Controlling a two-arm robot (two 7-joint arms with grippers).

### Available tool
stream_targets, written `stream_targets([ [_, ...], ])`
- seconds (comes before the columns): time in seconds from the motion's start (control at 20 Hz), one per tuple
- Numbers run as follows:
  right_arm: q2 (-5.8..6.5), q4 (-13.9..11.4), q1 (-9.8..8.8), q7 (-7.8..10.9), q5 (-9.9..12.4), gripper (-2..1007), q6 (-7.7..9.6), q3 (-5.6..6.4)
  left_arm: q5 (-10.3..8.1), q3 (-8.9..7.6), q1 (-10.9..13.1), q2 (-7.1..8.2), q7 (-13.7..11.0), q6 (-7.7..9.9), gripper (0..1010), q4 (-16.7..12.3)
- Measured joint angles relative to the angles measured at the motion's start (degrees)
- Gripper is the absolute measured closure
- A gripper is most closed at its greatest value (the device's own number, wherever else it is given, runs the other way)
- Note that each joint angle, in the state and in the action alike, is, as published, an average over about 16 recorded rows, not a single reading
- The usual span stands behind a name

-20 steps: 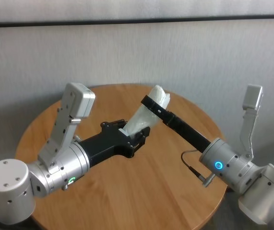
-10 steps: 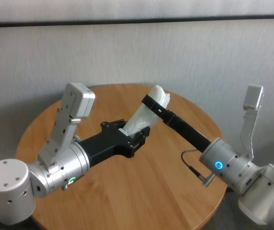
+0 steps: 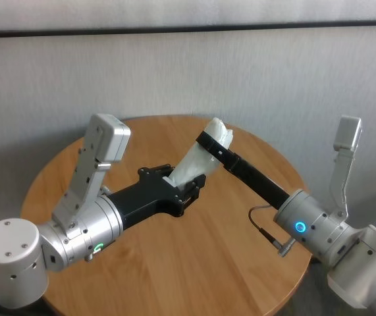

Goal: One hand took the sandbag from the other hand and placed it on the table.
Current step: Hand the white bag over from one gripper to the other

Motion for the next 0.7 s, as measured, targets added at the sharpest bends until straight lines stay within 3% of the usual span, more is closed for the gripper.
stream_targets([
  [0.3, 0.01, 0.0, -0.02, 0.0, 0.0, 368, 0.06, 0.04, 0.0, 0.0, 0.0, 0.0, 0.0, 0.0, 649, 0.0],
  [0.7, 0.03, -0.1, -0.05, -0.01, 0.0, 381, 0.11, 0.06, 0.0, 0.0, 0.0, 0.0, 0.0, 0.0, 649, 0.0],
])
